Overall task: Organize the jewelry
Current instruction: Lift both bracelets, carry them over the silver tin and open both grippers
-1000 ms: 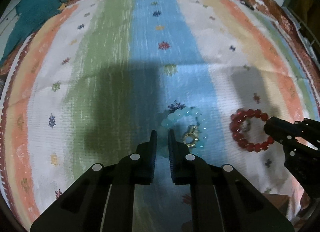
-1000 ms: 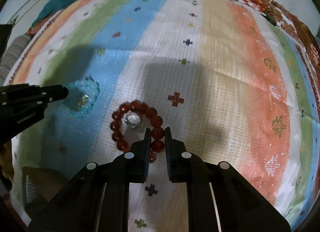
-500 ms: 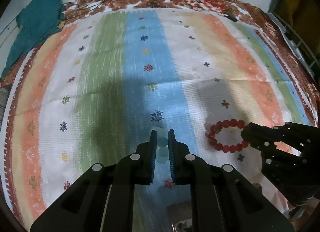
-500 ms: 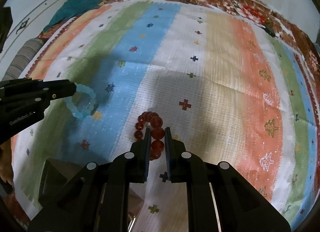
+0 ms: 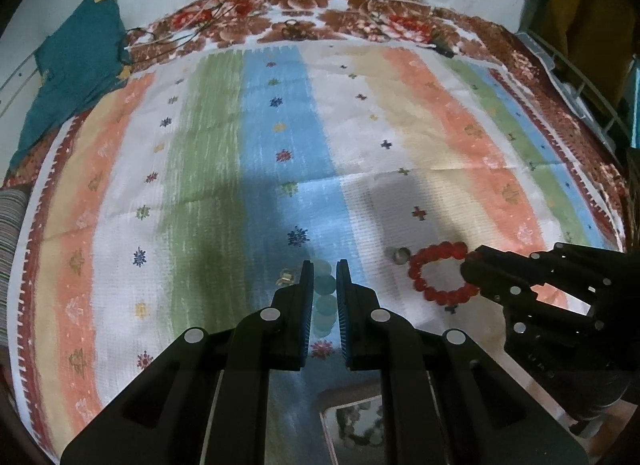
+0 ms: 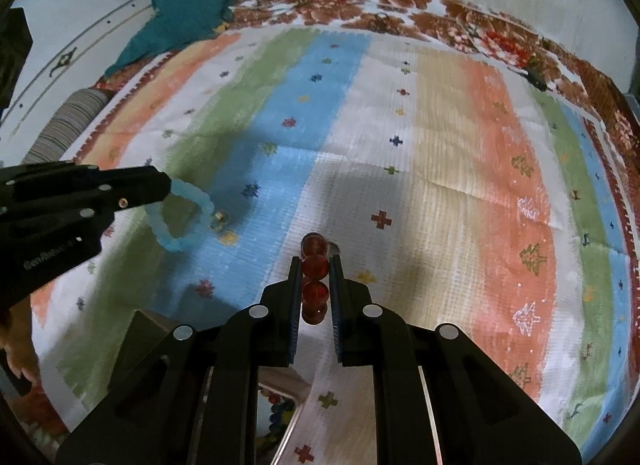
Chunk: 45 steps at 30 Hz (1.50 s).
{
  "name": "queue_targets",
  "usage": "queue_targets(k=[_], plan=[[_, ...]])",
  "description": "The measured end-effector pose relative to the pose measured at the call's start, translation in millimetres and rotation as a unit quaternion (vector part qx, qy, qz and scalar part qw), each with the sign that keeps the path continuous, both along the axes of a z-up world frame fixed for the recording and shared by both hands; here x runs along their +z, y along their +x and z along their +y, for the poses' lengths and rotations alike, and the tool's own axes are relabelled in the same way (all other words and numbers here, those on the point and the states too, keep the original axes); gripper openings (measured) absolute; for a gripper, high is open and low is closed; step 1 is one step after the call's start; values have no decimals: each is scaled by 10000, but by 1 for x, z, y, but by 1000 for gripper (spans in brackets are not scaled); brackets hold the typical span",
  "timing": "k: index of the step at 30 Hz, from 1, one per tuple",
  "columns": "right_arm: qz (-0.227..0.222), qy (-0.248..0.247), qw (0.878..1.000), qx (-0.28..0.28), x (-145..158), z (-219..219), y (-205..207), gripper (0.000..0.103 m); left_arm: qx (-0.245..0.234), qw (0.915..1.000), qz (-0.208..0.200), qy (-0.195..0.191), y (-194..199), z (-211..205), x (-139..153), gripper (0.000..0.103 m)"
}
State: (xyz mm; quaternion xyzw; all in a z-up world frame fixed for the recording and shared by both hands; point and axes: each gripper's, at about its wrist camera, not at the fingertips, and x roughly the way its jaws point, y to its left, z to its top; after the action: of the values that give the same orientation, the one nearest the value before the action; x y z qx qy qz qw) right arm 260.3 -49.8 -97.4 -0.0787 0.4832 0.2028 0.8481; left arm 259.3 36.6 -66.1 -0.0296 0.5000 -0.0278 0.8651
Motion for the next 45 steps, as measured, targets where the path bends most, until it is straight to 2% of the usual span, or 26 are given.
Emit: queue_targets(k=[19,45], plan=[[-259,549,9981,31,35,-11,-35,14,-228,9986,-438,-190,-43,-18,36,11],[-462,772,9954,339,56,-19,-98,14,-470,9952,-708,-495,-116,-23,63,11]])
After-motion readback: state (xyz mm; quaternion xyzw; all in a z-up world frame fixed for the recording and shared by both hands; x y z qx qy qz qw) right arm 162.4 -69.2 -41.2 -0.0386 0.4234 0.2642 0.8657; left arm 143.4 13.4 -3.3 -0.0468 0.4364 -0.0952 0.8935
